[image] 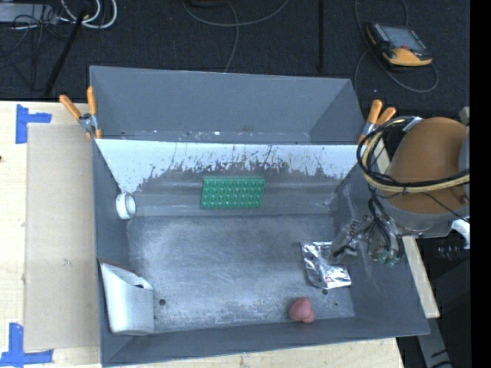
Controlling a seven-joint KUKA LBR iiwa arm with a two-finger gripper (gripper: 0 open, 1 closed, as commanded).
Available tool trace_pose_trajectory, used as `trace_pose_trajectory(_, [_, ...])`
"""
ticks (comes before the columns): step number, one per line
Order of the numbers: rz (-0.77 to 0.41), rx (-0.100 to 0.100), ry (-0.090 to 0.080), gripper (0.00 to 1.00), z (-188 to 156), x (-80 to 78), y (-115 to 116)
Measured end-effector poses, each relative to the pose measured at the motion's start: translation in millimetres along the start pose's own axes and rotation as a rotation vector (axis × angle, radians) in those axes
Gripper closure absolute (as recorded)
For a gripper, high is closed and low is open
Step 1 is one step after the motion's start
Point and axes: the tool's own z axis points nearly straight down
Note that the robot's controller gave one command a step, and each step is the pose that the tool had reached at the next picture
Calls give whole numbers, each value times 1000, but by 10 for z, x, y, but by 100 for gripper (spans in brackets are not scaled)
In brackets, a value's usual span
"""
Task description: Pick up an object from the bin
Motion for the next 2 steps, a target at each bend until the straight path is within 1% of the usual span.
trace_pose_trajectory(1, [-6,-4,1,0,-1,9,44])
trace_pose_trajectory(2, [-18,-3,4,0,1041,-426,-44])
